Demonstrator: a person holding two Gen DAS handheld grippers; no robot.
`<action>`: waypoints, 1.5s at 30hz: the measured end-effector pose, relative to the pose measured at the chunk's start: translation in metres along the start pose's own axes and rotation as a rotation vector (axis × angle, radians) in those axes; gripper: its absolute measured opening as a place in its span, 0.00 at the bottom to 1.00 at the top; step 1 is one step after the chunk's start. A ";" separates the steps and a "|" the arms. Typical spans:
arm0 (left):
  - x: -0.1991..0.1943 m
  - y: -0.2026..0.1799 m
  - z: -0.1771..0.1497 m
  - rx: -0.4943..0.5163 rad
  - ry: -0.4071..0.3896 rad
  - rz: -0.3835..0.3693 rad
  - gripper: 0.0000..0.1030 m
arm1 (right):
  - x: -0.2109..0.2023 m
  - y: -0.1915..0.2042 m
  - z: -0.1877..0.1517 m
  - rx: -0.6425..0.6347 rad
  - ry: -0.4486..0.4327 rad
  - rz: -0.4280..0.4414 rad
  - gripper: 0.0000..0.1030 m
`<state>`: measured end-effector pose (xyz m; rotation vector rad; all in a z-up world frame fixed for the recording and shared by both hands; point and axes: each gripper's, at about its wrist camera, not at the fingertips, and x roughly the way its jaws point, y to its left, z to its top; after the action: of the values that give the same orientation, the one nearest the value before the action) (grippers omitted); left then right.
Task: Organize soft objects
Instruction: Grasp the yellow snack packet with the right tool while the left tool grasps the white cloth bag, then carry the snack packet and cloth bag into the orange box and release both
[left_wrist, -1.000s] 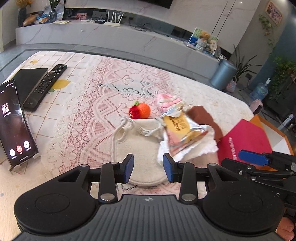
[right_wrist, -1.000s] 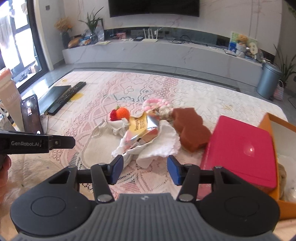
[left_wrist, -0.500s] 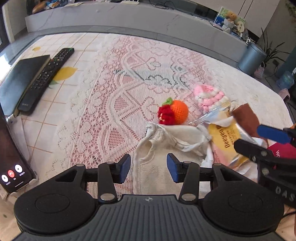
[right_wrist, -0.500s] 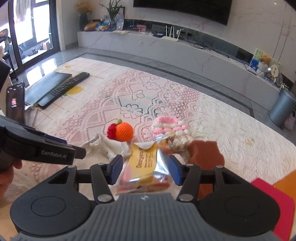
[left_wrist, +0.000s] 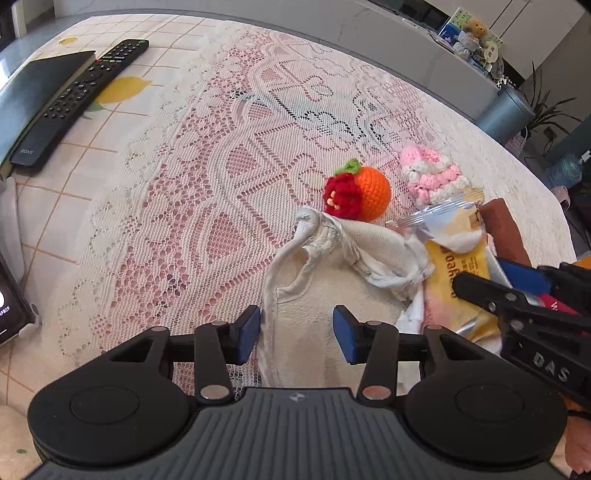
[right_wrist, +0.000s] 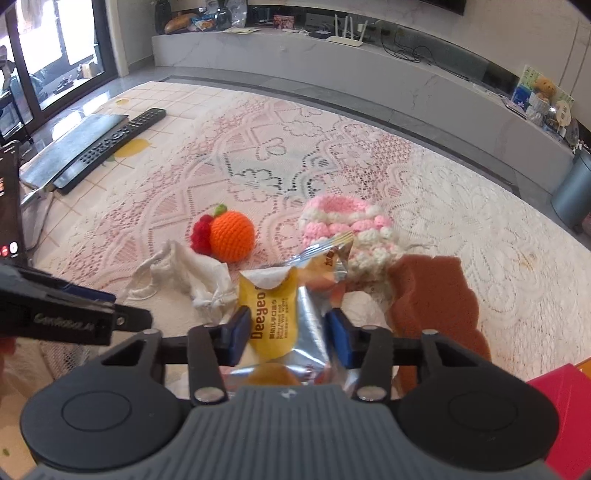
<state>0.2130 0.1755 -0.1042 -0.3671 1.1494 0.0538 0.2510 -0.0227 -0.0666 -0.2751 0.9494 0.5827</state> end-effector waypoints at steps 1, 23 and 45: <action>0.000 -0.001 0.000 0.005 -0.001 0.000 0.52 | -0.003 0.001 -0.001 0.001 0.001 0.013 0.38; -0.009 -0.022 -0.012 0.111 -0.076 -0.030 0.14 | -0.002 0.004 -0.014 0.004 -0.035 -0.026 0.11; -0.134 -0.041 -0.035 0.121 -0.339 -0.012 0.11 | -0.122 -0.007 -0.026 0.071 -0.211 0.001 0.10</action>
<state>0.1359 0.1451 0.0142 -0.2459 0.8109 0.0338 0.1825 -0.0826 0.0192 -0.1459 0.7643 0.5657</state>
